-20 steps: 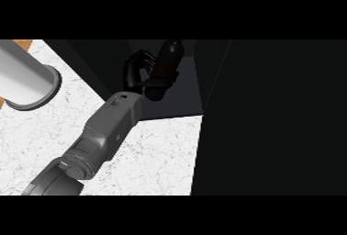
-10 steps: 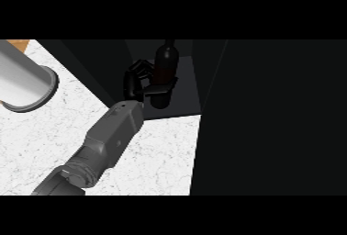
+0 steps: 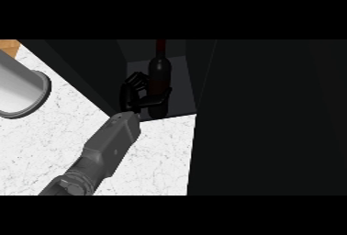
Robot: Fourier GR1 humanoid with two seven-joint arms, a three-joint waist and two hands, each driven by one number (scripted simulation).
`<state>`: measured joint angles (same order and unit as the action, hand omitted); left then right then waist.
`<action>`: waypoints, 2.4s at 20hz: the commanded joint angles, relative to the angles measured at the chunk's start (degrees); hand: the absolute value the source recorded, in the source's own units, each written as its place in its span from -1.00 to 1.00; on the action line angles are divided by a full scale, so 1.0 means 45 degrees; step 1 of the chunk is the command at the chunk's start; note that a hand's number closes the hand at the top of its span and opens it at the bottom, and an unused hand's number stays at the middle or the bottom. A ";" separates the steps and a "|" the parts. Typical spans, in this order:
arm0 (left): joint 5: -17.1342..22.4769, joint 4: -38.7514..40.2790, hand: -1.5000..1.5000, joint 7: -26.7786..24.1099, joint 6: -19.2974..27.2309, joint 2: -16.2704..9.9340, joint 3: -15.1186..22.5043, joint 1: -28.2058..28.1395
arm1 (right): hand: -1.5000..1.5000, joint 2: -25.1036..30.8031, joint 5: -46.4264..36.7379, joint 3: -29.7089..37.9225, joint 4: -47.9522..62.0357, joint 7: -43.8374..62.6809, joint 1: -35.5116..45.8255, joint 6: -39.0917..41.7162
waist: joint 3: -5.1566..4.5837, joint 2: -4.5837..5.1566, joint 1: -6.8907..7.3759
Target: Pick up the wine, place it into the cabinet and close the cabinet
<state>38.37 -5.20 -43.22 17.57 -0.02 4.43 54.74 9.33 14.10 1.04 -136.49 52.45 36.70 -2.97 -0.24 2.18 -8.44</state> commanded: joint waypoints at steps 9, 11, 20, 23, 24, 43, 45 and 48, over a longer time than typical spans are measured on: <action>0.0609 -0.0123 1.00 -0.0641 -0.0135 0.0000 0.0505 -0.1460 | -1.00 -0.0151 0.0575 -0.0037 -0.0431 0.0085 -0.0296 0.0106 | -0.0015 -0.0013 -0.0566; 0.0699 -0.0150 1.00 -0.0608 0.0119 -0.0001 0.0600 -0.1362 | -1.00 -0.0170 0.0630 0.0029 -0.0382 -0.0113 -0.0265 0.0184 | -0.0014 0.0021 -0.0645; 0.0986 -0.0435 1.00 -0.0302 0.0756 0.0001 0.1036 -0.0612 | -1.00 -0.0349 0.0613 0.0122 -0.0045 -0.0178 -0.0131 0.0028 | -0.0016 0.0043 -0.0539; 0.1199 -0.0551 1.00 0.0452 0.1016 0.0002 0.1185 -0.0124 | -1.00 -0.0203 0.0630 0.0328 0.0377 -0.0377 -0.0032 0.0236 | -0.0006 0.0032 -0.0472; 0.1178 -0.0612 1.00 0.0140 0.1190 0.0003 0.1290 -0.0199 | -1.00 -0.0184 0.0651 0.0251 0.0278 -0.0370 -0.0353 0.0364 | 0.0001 0.0029 -0.0482; 0.1868 -0.0098 1.00 0.1921 0.2219 0.0004 0.1186 0.2138 | -1.00 -0.0150 0.0770 0.0619 0.0134 -0.0852 -0.0997 0.0676 | 0.0029 0.0188 -0.0218; 0.1985 -0.0019 1.00 0.1946 0.2501 0.0004 0.1036 0.2297 | -1.00 0.0056 0.0933 0.1044 0.0038 -0.1006 -0.1098 0.0847 | 0.0044 0.0199 -0.0290; 0.1952 0.0137 1.00 0.1737 0.2649 0.0004 0.0976 0.2450 | -1.00 0.0031 0.0839 0.0778 -0.0029 -0.0838 -0.1031 0.0795 | 0.0028 0.0221 -0.0220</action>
<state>46.75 -5.27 -35.30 28.40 -0.01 9.43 64.71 9.34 17.37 4.52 -135.52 48.58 32.65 0.36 -0.10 3.01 -9.29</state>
